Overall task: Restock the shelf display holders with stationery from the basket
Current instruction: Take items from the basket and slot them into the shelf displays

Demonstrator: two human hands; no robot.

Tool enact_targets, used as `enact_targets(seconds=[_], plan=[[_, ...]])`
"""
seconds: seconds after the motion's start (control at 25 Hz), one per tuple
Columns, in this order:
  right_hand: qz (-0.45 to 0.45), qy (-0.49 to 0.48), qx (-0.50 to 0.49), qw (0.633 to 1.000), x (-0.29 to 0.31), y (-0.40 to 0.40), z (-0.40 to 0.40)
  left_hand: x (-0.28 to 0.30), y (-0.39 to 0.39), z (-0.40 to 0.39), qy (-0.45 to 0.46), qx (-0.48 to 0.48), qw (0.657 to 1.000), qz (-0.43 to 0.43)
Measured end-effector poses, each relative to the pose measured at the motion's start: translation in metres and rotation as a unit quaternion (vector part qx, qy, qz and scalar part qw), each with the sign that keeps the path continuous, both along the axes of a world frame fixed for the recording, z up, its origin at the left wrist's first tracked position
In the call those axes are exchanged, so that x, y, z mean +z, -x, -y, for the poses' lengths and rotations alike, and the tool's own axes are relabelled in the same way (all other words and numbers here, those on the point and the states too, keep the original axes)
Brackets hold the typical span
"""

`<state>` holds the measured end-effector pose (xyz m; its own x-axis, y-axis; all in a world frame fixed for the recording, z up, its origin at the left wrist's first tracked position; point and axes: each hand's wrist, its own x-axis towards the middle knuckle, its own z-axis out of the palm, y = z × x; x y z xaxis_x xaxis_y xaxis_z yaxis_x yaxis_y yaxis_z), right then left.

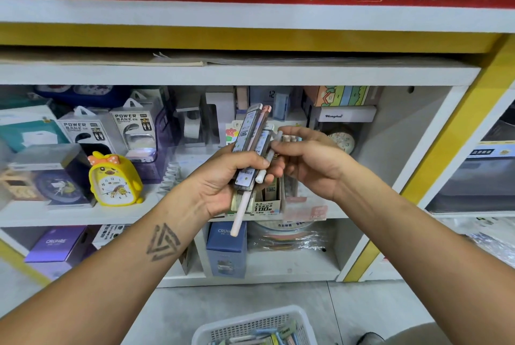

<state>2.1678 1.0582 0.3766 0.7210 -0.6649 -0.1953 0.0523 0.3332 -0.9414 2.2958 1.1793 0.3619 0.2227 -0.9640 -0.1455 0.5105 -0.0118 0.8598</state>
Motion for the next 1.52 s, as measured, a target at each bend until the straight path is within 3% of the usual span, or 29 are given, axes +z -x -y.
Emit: enact_targets(seconds=[0.12, 0.32, 0.52, 0.76, 0.96, 1.2, 1.32, 1.44, 1.52], plan=[[0.020, -0.004, -0.029, 0.999, 0.000, 0.000, 0.001, 0.000, 0.000, -0.001, -0.013, 0.026, 0.999, 0.015], [0.038, 0.045, 0.008, 0.998, 0.000, 0.003, 0.005, 0.001, -0.002, -0.003, -0.060, 0.085, 0.995, 0.006], [0.074, 0.031, 0.026, 0.996, 0.002, 0.002, 0.001, 0.002, -0.001, -0.001, -0.107, 0.136, 0.985, 0.021], [-0.022, 0.148, 0.030, 0.988, 0.003, 0.018, 0.009, 0.008, -0.006, 0.007, -0.044, 0.196, 0.980, -0.003], [-0.045, 0.127, 0.069, 0.988, -0.002, 0.032, 0.014, 0.006, 0.001, 0.014, -0.032, 0.233, 0.972, 0.002], [0.082, 0.042, -0.094, 0.991, 0.001, 0.052, 0.039, -0.002, 0.005, 0.021, -0.059, 0.251, 0.966, 0.006], [0.050, 0.175, -0.178, 0.967, 0.003, 0.056, 0.046, -0.005, 0.013, 0.024, -0.075, 0.213, 0.974, 0.024], [-0.064, 0.378, -0.231, 0.894, 0.006, 0.058, 0.056, -0.006, 0.014, 0.027, -0.078, 0.213, 0.974, 0.013], [-0.122, 0.448, -0.209, 0.861, 0.005, 0.057, 0.058, -0.006, 0.011, 0.027, -0.075, 0.212, 0.974, 0.002]])
